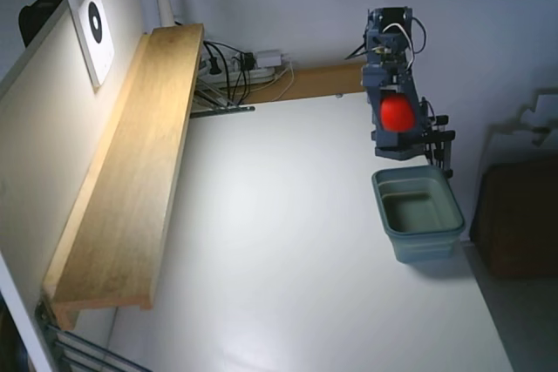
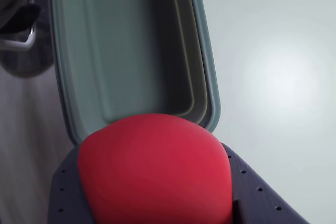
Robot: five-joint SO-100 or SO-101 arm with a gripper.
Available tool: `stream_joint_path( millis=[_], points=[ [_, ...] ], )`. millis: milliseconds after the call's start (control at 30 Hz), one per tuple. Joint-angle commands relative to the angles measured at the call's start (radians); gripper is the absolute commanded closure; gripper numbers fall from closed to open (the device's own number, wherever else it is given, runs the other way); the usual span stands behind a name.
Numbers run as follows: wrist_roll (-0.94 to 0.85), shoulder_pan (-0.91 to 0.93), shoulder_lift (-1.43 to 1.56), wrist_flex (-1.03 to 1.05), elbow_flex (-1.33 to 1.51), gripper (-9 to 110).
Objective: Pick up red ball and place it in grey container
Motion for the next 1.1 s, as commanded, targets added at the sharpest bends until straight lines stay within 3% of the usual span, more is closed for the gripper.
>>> stream_joint_path(
  millis=[0, 467, 767, 800, 1067],
  points=[
    [0.003, -0.009, -0.041, -0.033, -0.072, 78],
    [0.003, -0.009, -0.496, -0.047, -0.512, 78],
    [0.003, -0.009, -0.528, -0.038, -0.553, 78],
    [0.003, -0.009, -0.528, -0.038, -0.553, 63],
    [0.003, -0.009, -0.528, -0.038, -0.553, 63]
  ],
)
